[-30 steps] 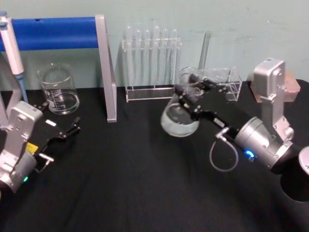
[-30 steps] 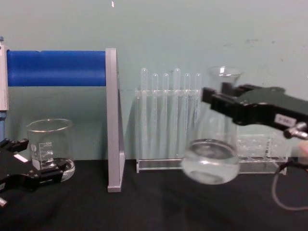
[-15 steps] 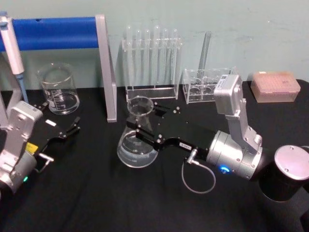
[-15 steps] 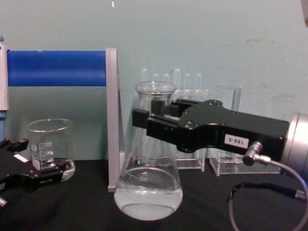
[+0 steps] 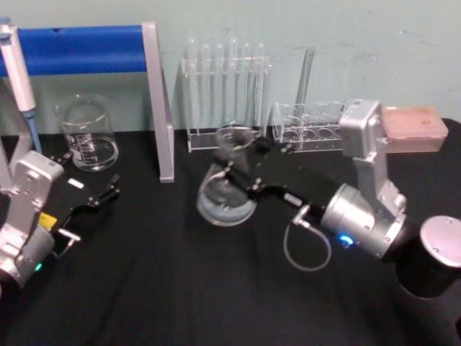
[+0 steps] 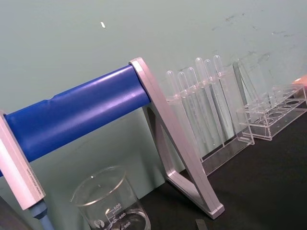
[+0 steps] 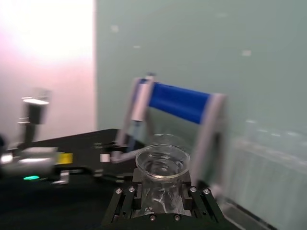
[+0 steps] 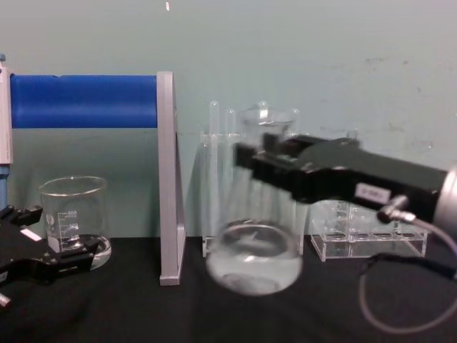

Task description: Grasp the erlenmeyer flask with one hand, shake it three times, then place it back.

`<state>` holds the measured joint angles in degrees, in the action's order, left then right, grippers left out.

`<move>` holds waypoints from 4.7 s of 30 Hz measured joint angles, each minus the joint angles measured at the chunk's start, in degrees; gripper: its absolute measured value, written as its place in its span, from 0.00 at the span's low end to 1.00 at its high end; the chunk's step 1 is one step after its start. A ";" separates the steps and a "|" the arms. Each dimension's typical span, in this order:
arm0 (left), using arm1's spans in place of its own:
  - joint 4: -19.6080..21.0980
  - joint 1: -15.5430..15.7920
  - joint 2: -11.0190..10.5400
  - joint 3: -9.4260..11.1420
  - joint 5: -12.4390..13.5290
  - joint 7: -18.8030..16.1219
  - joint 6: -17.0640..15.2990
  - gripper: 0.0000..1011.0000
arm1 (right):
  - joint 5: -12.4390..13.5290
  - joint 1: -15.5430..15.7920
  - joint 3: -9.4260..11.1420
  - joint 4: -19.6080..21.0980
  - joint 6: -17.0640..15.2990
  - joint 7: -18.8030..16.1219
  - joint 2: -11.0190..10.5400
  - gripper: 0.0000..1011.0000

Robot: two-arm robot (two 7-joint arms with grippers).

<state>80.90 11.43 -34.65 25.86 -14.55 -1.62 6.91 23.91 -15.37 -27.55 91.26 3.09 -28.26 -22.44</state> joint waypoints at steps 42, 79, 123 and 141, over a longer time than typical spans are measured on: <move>0.00 0.00 0.00 0.00 0.00 0.00 0.00 0.99 | -6.51 5.39 12.02 2.34 -3.17 10.04 2.34 0.45; 0.00 0.00 0.00 0.00 0.00 0.00 0.00 0.99 | -2.42 3.72 8.44 1.85 -3.02 9.32 -0.01 0.45; 0.00 0.00 0.00 0.00 0.00 0.00 0.00 0.99 | -3.48 3.38 4.79 2.59 -4.67 0.87 1.67 0.45; 0.00 0.00 0.00 0.00 0.00 0.00 0.00 0.99 | -1.35 3.13 4.84 2.01 -3.27 4.25 0.46 0.45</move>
<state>80.90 11.43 -34.64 25.86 -14.55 -1.62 6.91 22.57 -12.23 -22.71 93.26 -0.18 -24.00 -21.98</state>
